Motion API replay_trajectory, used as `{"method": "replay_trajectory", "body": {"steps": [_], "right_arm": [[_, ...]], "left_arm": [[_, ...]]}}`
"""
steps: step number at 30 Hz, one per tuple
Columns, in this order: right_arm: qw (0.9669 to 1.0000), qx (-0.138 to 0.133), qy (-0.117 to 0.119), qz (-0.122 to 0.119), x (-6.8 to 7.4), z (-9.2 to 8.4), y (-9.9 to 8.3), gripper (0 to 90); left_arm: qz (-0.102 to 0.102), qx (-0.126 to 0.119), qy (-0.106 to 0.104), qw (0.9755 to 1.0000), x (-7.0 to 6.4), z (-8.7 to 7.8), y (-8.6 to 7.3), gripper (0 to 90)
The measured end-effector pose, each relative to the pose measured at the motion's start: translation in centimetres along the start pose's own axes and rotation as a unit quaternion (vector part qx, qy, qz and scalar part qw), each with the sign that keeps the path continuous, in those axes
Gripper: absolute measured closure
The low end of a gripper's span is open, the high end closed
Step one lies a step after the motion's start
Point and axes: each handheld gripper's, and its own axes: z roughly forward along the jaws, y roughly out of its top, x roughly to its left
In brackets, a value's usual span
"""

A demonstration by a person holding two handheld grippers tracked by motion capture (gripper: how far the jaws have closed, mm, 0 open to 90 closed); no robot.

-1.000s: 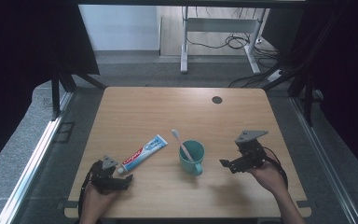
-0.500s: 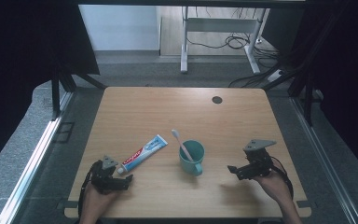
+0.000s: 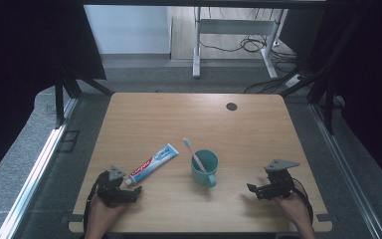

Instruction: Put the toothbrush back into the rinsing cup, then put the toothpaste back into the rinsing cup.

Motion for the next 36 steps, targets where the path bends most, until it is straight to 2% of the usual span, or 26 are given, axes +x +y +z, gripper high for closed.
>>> {"method": "replay_trajectory", "body": {"steps": [4,8,13,15,17,23,32,36], "right_arm": [[1.0,0.007,0.002,0.006,-0.2,0.4,-0.8,1.4],[0.9999,-0.003,0.0,0.016,-0.5,0.4,-1.3,1.4],[0.9998,0.004,-0.017,0.005,-0.7,0.9,-2.4,1.5],[0.9998,0.004,-0.014,0.009,-1.0,1.1,-2.8,0.0],[0.9998,-0.004,-0.016,0.013,-1.1,1.1,-3.0,1.3],[0.9998,-0.004,-0.018,0.013,-1.1,1.1,-3.0,1.2],[0.9995,-0.004,-0.024,0.02,-1.1,1.2,-2.8,1.2],[0.9995,-0.004,-0.024,0.02,-1.1,1.2,-2.8,1.2]], "left_arm": [[0.0,0.0,0.0,1.0,0.0,0.0,0.0,0.0],[0.0,0.0,0.0,1.0,0.0,0.0,0.0,0.0],[0.0,0.0,0.0,1.0,0.0,0.0,0.0,0.0],[0.0,-0.001,0.0,1.0,0.0,0.0,0.0,0.0],[0.0,0.0,0.0,1.0,0.0,0.0,0.0,0.0],[-0.005,0.0,0.005,1.0,-0.4,0.1,0.1,0.0],[0.01,0.006,-0.006,0.9999,-0.9,0.2,0.7,2.4],[0.028,0.011,-0.005,0.9995,-1.1,0.1,1.0,5.5]]}}
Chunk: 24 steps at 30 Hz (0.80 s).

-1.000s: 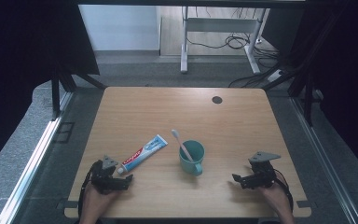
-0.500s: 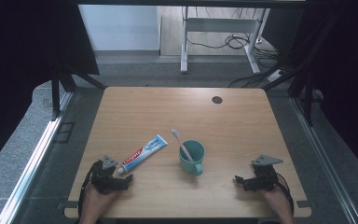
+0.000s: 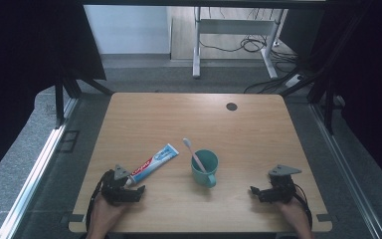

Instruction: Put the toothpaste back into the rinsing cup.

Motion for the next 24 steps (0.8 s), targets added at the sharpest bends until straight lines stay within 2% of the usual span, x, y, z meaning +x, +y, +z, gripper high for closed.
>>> {"method": "replay_trajectory", "body": {"steps": [3,6,8,11,16,21,24], "right_arm": [[1.0,0.0,0.0,0.0,0.0,0.0,0.0,1.3],[1.0,0.0,0.0,0.0,0.0,0.0,0.0,1.3],[1.0,0.0,0.0,0.0,0.0,0.0,0.0,1.3],[1.0,0.0,0.0,0.0,0.0,0.0,0.0,1.3],[1.0,0.0,-0.001,0.001,0.0,0.0,0.0,1.5],[1.0,0.0,-0.001,0.001,0.0,0.0,0.0,1.5],[1.0,0.0,-0.001,0.001,0.0,0.0,0.0,1.5]], "left_arm": [[0.01,0.006,0.009,0.9999,0.1,-0.1,0.2,5.8],[0.01,0.01,0.007,0.9999,0.4,-0.4,0.3,6.4],[0.006,0.012,-0.001,0.9999,0.7,-0.6,0.4,6.6],[0.002,0.021,-0.002,0.9998,1.2,-0.6,0.4,7.3],[-0.002,0.034,-0.021,0.9992,1.9,-0.7,0.6,9.4],[0.013,0.059,-0.03,0.9977,2.0,-0.6,1.2,11.7],[0.023,0.079,-0.035,0.996,2.2,-0.6,1.8,12.9]]}}
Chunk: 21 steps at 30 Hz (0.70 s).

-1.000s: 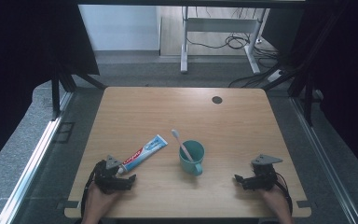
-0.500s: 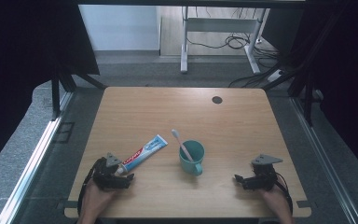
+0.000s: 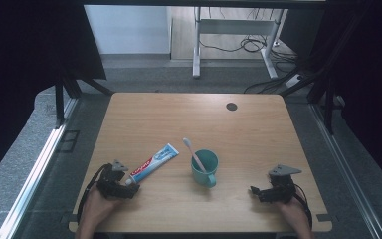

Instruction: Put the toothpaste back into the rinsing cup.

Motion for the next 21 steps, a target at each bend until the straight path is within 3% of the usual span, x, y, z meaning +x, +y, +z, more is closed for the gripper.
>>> {"method": "replay_trajectory", "body": {"steps": [7,10,18,21], "right_arm": [[1.0,0.0,0.0,0.0,0.0,0.0,0.0,1.5],[1.0,0.0,0.0,0.0,0.0,0.0,0.0,1.5],[1.0,0.0,0.0,0.0,0.0,0.0,0.0,1.5],[1.0,0.0,0.0,0.0,0.0,0.0,0.0,1.5]], "left_arm": [[0.024,0.032,-0.012,0.9991,0.0,-0.4,2.2,14.3],[0.035,0.05,-0.02,0.9979,0.0,-0.4,3.1,14.6],[0.064,0.089,-0.017,0.9939,0.1,-0.3,5.3,16.4],[0.064,0.098,-0.019,0.993,0.4,-0.3,6.0,18.6]]}}
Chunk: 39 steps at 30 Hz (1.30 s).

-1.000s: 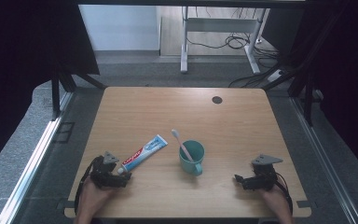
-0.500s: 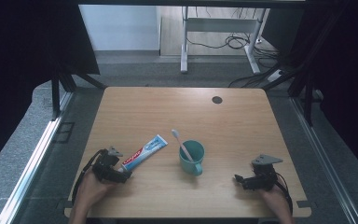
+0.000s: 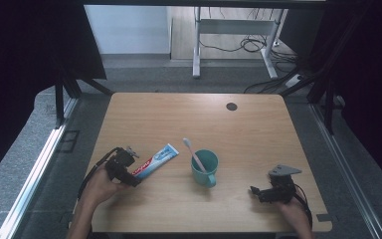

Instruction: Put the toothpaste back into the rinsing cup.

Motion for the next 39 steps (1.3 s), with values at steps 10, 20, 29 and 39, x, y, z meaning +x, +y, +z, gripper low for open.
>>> {"method": "replay_trajectory", "body": {"steps": [10,20,29,39], "right_arm": [[1.0,0.0,0.0,-0.001,0.0,0.0,0.0,1.5],[1.0,0.001,0.0,-0.001,0.0,0.0,0.0,1.5],[1.0,0.001,0.0,-0.001,0.0,0.0,0.0,1.5],[1.0,0.001,0.0,-0.001,0.0,0.0,0.0,1.5]], "left_arm": [[0.029,0.06,-0.004,0.9978,0.0,0.6,3.0,24.4],[0.039,0.109,-0.008,0.9932,-0.7,1.6,6.5,28.0],[0.048,0.147,0.0,0.988,-1.0,2.9,8.7,32.5],[0.037,0.171,-0.008,0.9845,-0.9,4.0,9.7,42.3]]}}
